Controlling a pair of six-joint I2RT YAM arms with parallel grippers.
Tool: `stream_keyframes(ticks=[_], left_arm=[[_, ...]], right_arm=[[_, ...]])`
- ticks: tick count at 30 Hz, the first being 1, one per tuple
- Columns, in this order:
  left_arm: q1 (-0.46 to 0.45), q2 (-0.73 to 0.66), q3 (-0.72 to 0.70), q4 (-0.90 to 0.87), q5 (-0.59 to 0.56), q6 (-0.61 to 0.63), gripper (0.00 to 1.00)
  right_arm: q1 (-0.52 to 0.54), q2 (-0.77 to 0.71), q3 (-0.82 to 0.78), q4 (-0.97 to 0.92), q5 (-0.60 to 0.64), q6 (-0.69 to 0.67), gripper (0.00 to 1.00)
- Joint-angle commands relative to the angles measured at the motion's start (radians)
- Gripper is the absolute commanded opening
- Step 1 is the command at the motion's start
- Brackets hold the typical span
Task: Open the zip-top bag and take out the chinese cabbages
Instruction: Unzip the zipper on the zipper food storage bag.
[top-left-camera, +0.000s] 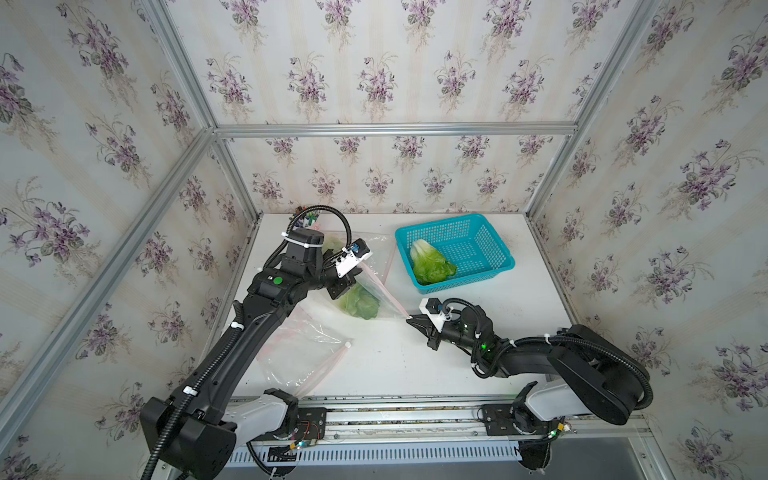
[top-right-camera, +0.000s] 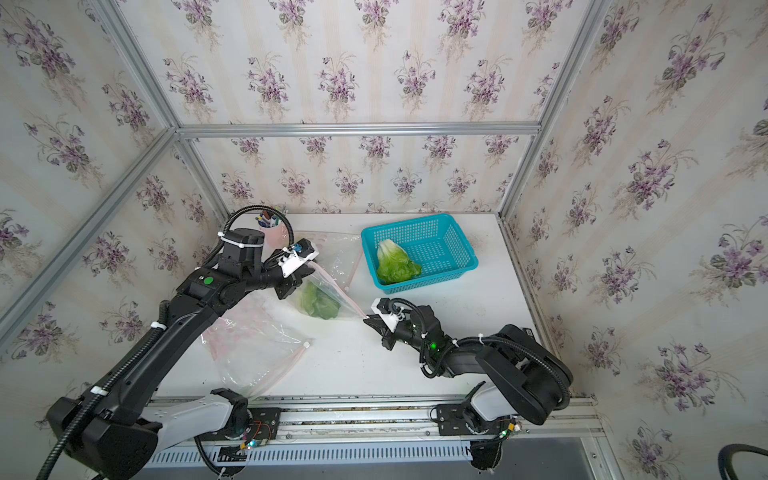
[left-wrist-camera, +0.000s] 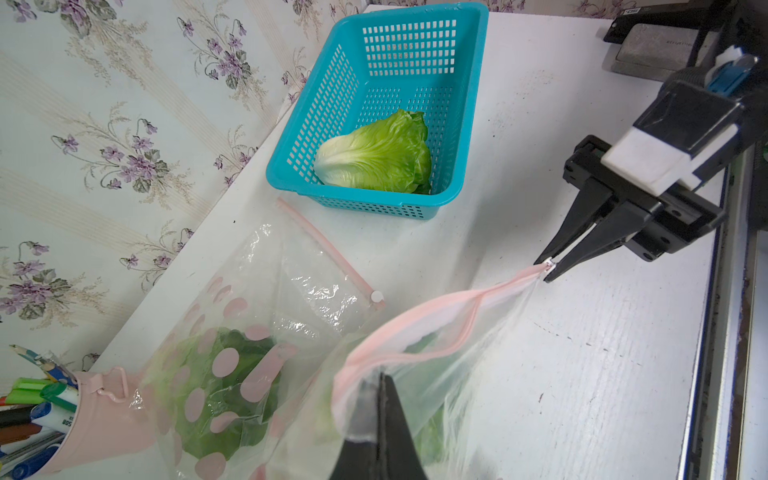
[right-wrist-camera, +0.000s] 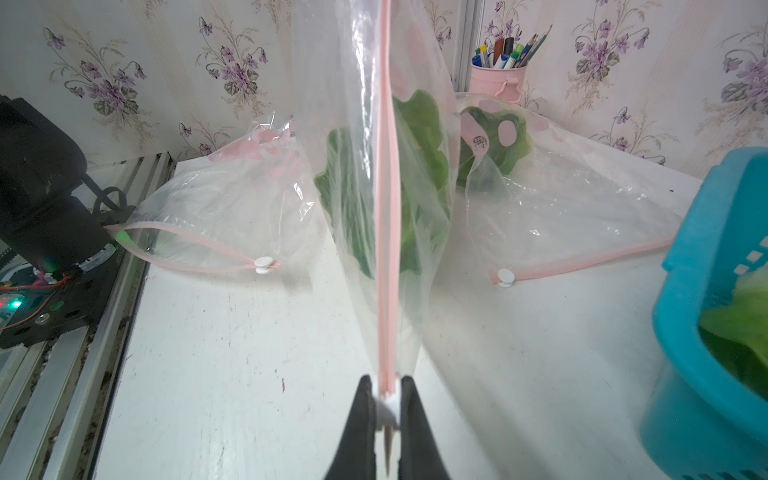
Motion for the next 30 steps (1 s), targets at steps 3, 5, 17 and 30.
stream_keyframes(ticks=[3, 5, 17, 30], left_arm=[[0.004, -0.007, 0.004, 0.068, -0.015, 0.000, 0.00], [0.003, -0.007, 0.002, 0.068, -0.007, 0.001, 0.00], [0.003, -0.009, -0.033, 0.069, 0.145, 0.005, 0.00], [-0.013, -0.013, -0.064, 0.069, 0.231, 0.005, 0.00]], right_arm=[[-0.001, 0.010, -0.006, -0.010, 0.003, -0.005, 0.00], [-0.001, 0.008, -0.007, -0.014, 0.007, -0.007, 0.16], [-0.001, -0.208, -0.009, -0.140, 0.048, 0.025, 0.75], [0.001, -0.223, 0.204, -0.227, 0.035, 0.261, 0.01]])
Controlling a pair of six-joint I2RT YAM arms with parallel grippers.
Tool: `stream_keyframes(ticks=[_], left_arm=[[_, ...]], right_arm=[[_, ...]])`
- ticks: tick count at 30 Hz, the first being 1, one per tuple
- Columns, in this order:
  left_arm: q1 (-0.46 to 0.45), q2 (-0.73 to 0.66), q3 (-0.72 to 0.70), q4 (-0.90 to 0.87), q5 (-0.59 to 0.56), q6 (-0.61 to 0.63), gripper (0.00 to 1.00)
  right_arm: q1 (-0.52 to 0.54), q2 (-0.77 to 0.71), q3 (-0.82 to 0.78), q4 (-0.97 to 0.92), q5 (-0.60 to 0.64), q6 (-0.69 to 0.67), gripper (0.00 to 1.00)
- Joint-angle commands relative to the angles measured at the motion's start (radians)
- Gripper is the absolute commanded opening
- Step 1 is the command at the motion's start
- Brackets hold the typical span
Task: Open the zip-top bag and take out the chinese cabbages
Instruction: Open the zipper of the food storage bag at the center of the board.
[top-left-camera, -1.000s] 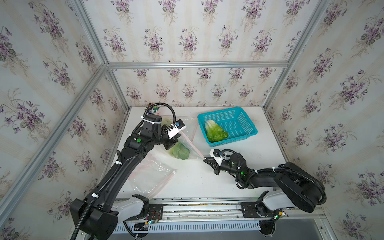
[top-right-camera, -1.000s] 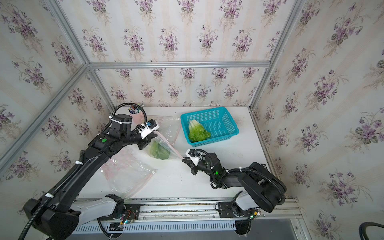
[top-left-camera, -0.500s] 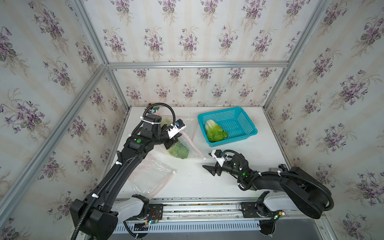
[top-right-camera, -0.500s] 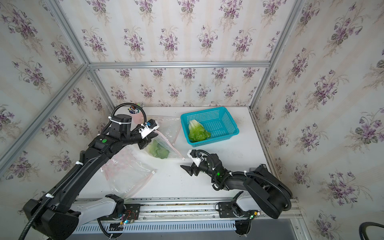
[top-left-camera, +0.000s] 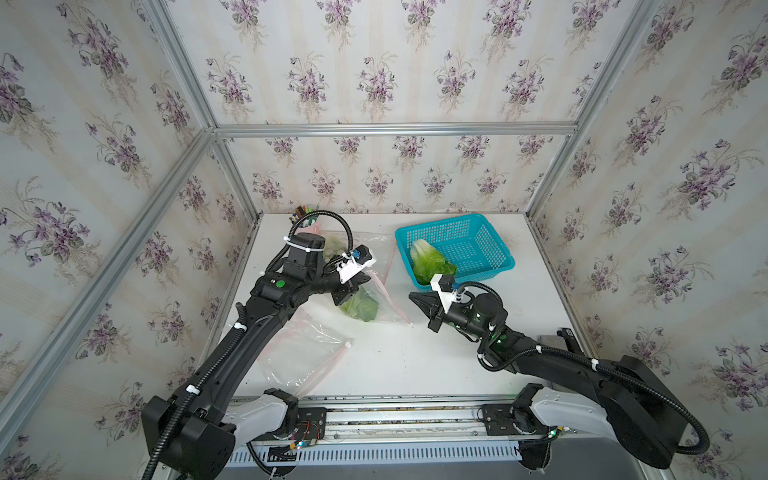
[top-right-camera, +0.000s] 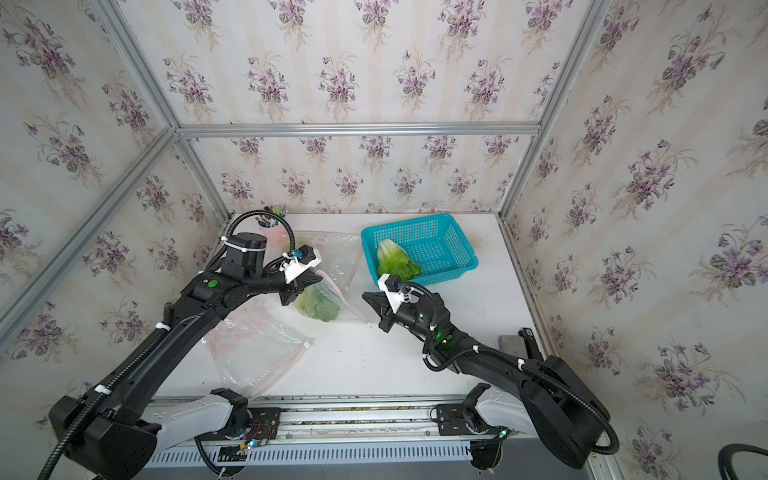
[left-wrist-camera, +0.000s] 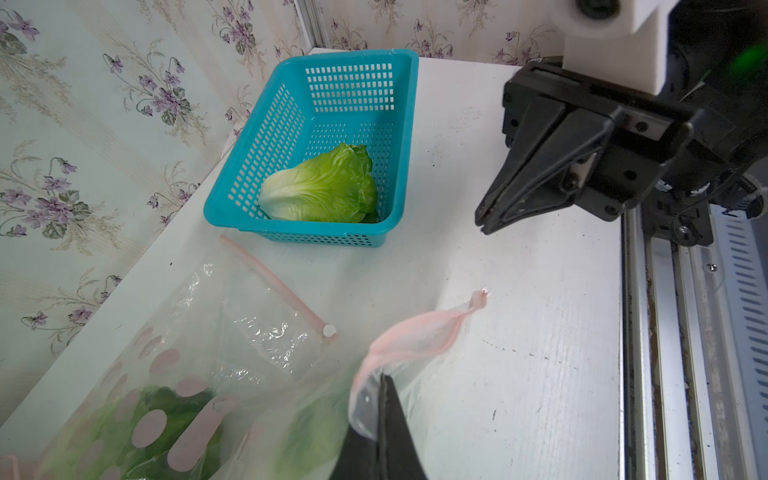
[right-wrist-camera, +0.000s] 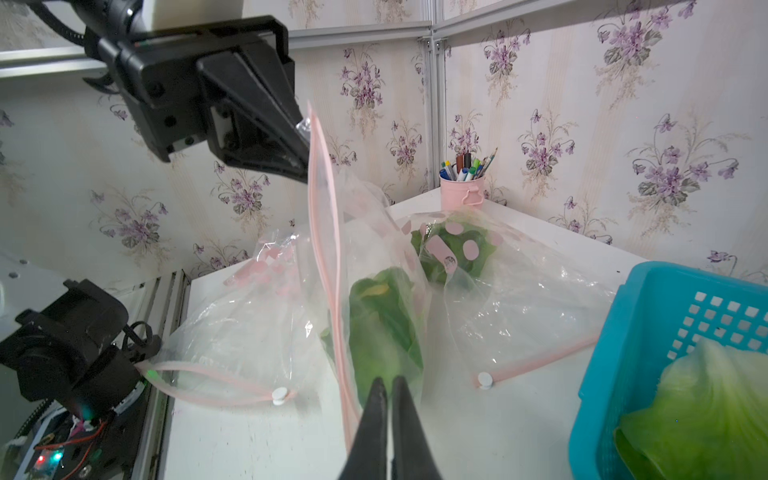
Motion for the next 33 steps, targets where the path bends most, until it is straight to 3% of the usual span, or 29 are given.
stream_keyframes(ticks=[1, 5, 33], left_arm=[[-0.004, -0.001, -0.001, 0.025, 0.041, 0.004, 0.00], [-0.013, 0.003, -0.007, 0.026, 0.045, 0.008, 0.00], [-0.029, 0.016, -0.014, 0.025, 0.036, 0.012, 0.00]], right_arm=[[0.002, 0.042, 0.052, -0.025, -0.034, 0.086, 0.00], [0.018, 0.095, 0.094, 0.004, -0.065, 0.147, 0.00], [0.074, 0.179, 0.192, 0.006, -0.205, 0.195, 0.00]])
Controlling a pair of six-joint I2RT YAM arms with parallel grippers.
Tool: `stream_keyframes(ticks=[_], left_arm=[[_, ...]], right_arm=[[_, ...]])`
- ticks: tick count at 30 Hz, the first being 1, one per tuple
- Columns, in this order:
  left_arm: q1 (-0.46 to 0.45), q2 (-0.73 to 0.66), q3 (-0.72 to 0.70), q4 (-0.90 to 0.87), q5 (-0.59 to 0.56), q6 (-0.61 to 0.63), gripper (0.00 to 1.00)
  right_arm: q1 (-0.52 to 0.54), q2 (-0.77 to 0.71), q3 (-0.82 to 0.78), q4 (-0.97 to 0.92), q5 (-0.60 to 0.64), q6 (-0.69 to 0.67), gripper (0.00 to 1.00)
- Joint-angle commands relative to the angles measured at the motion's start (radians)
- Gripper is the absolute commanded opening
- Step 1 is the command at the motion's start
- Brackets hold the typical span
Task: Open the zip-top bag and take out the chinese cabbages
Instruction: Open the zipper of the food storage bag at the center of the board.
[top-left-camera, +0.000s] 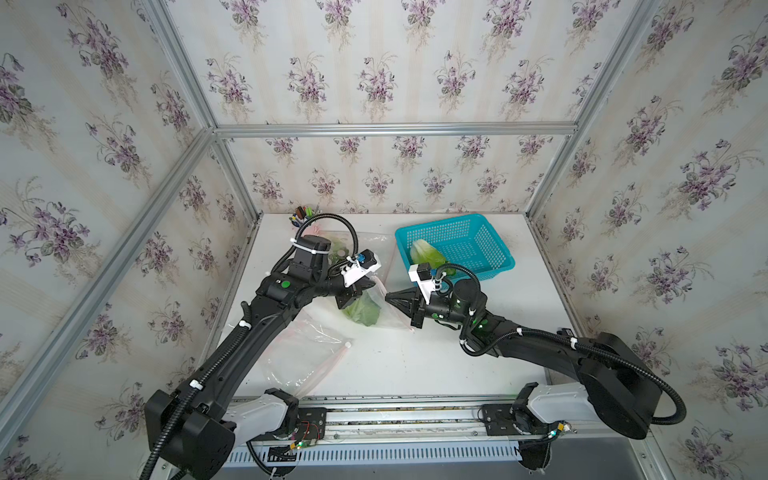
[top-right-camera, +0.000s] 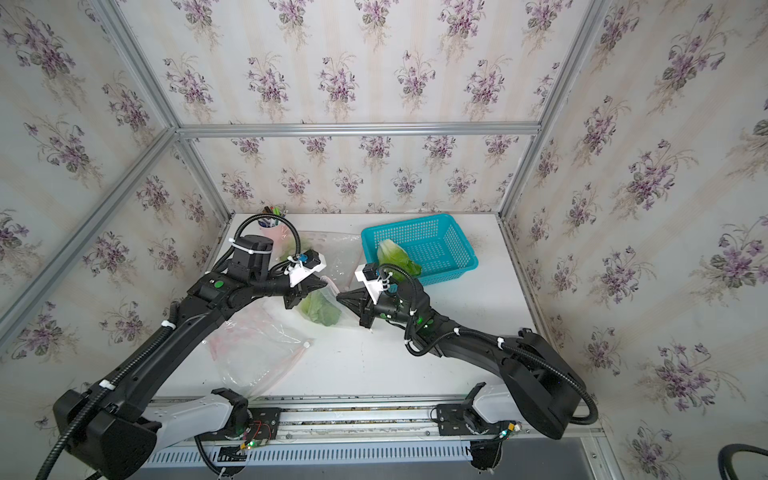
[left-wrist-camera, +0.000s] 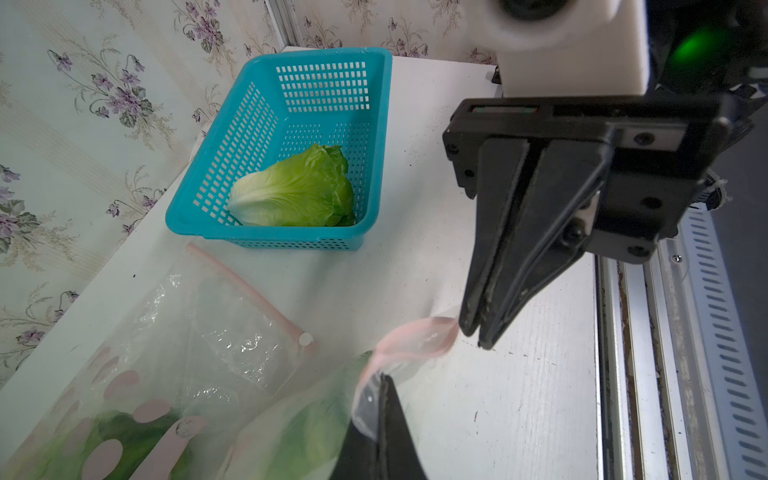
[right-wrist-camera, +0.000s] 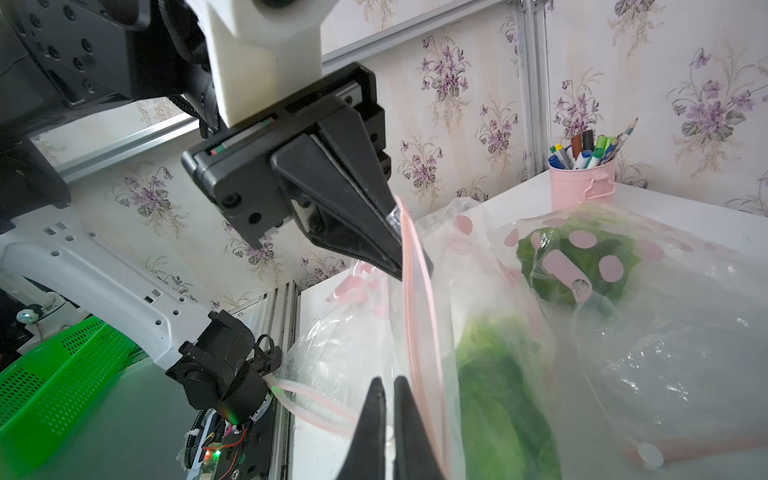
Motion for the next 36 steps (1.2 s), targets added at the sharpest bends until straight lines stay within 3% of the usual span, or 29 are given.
stream_keyframes(ticks=[1, 23, 36], left_arm=[[-0.001, 0.000, 0.000, 0.023, 0.011, 0.009, 0.00], [-0.003, -0.001, -0.002, 0.023, 0.012, 0.017, 0.00], [-0.005, -0.005, -0.006, 0.023, 0.020, 0.019, 0.00]], right_arm=[[0.001, 0.024, 0.012, 0.024, -0.015, 0.009, 0.00], [-0.003, 0.066, 0.030, 0.007, 0.042, -0.028, 0.00], [-0.058, 0.077, 0.000, 0.026, 0.036, -0.012, 0.00]])
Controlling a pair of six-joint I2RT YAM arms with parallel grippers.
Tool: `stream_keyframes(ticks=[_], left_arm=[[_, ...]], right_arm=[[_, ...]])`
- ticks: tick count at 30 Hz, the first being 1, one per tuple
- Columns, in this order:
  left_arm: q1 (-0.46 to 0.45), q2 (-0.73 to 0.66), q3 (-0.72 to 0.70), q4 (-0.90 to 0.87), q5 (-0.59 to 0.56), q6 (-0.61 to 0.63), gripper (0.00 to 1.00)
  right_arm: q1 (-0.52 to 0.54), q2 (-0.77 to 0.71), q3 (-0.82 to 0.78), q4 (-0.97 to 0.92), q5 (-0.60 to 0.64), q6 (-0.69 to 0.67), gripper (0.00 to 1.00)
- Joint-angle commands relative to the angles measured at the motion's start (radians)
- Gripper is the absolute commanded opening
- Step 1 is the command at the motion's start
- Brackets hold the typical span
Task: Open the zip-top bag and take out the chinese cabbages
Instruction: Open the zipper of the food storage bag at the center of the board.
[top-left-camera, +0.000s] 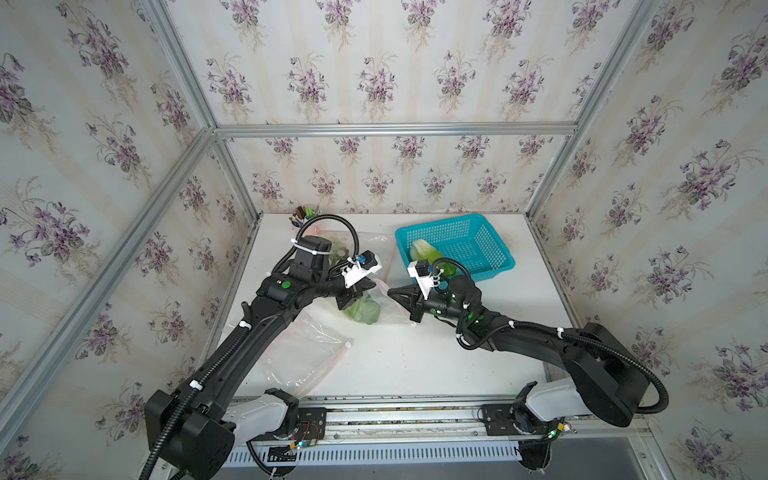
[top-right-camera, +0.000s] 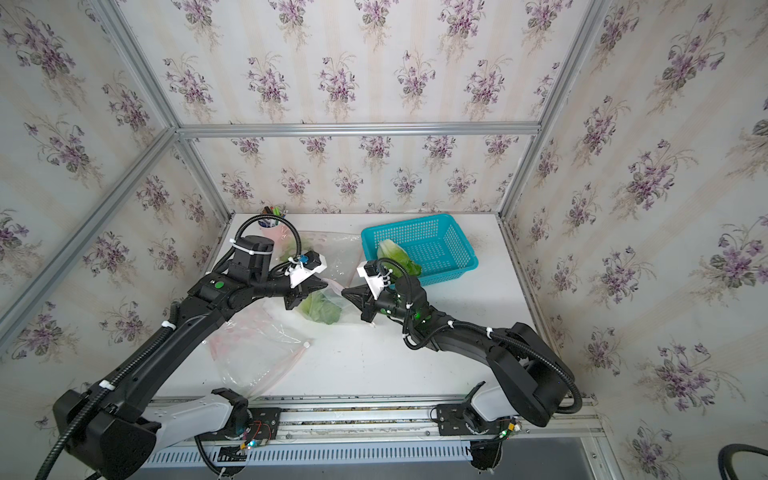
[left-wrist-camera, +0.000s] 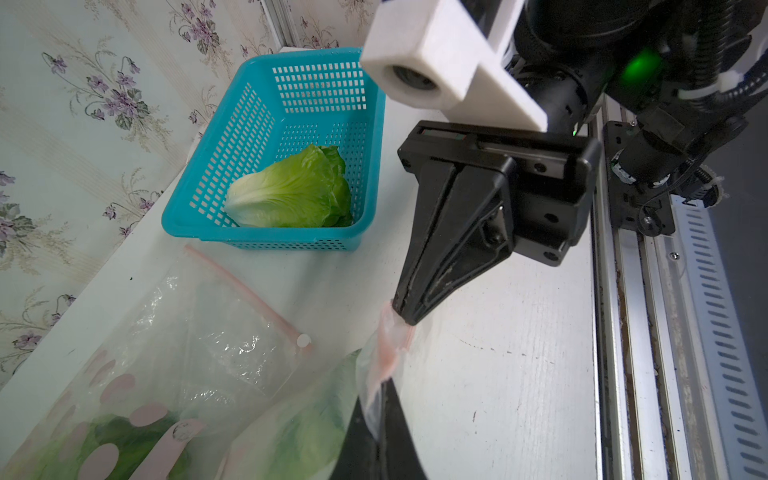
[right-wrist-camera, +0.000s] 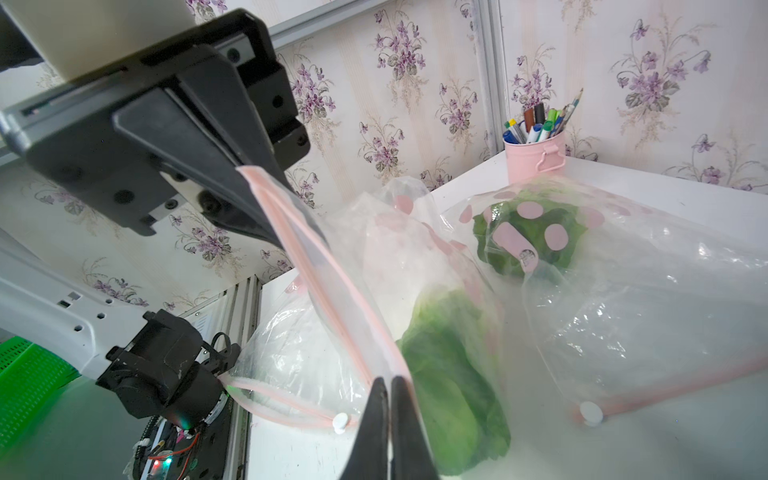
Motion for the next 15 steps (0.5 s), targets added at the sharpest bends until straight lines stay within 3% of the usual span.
stream_keyframes(ticks=[1, 15], left_arm=[[0.001, -0.002, -0.003, 0.022, 0.020, 0.015, 0.00], [-0.010, 0.007, -0.002, 0.022, 0.009, 0.010, 0.00]], right_arm=[[-0.008, 0.006, -0.010, 0.033, 0.001, 0.011, 0.00], [-0.007, 0.047, -0.065, 0.071, 0.007, 0.014, 0.00]])
